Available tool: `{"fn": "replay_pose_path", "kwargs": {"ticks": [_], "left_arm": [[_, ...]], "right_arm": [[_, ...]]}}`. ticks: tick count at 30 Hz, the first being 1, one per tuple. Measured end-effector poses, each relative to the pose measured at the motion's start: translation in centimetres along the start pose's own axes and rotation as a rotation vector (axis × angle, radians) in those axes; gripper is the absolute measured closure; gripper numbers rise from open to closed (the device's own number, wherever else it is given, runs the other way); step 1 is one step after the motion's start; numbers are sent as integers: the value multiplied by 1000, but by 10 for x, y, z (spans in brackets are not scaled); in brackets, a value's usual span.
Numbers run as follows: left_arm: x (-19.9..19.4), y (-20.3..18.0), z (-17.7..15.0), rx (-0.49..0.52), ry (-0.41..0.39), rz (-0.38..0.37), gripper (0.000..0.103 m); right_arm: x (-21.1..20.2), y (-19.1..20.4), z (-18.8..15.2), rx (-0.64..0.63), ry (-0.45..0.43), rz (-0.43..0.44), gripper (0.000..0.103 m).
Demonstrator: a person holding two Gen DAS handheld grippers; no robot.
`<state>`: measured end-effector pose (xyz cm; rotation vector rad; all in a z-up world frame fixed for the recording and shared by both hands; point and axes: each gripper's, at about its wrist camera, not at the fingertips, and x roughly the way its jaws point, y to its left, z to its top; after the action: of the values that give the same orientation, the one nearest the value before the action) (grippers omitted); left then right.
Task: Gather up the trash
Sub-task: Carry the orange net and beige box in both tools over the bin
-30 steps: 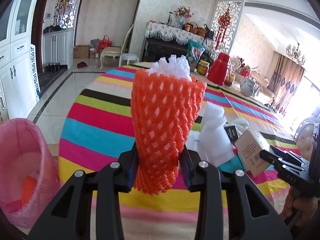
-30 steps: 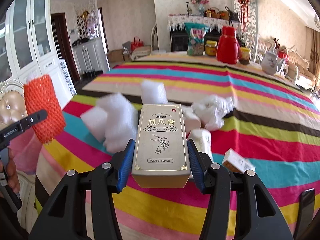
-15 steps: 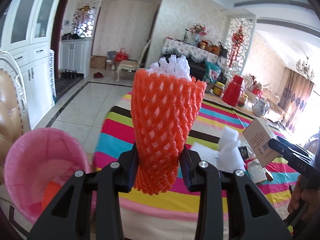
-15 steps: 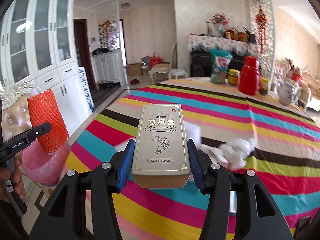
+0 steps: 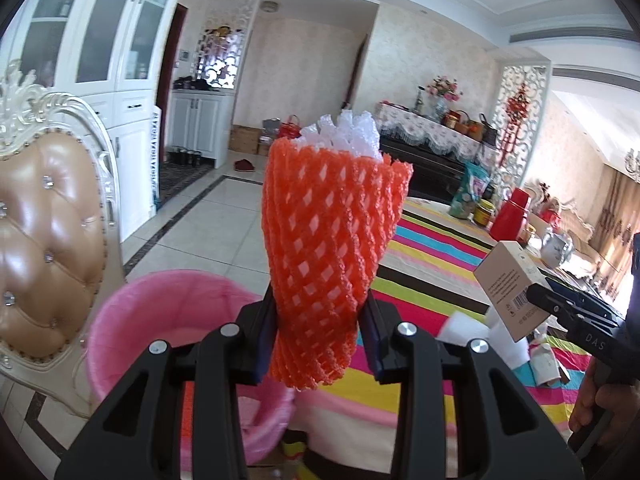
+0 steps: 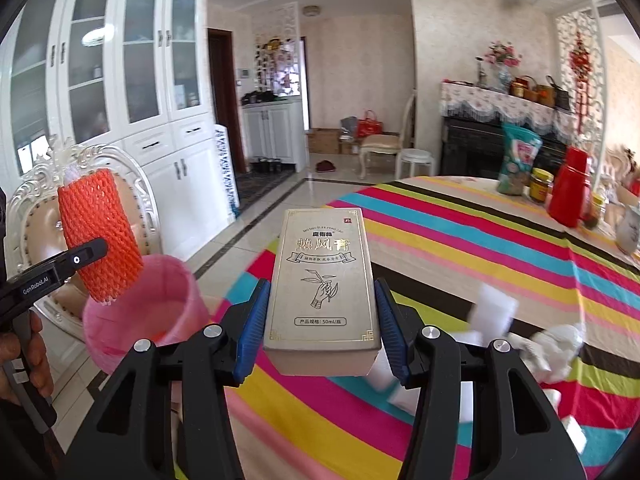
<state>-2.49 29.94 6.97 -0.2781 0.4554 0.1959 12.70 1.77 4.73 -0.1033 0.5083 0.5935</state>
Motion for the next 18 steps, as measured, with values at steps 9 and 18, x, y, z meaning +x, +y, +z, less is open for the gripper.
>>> {"fn": "replay_pose_path", "kwargs": {"ticks": [9,18], "left_arm": [[-22,53,3,-51,-9,70,67],[-28,90,2,-92,-2,110,67]], "right_arm": [[30,70,14,-56,3,105,53],[61,136,17,-113,28,214,53]]}}
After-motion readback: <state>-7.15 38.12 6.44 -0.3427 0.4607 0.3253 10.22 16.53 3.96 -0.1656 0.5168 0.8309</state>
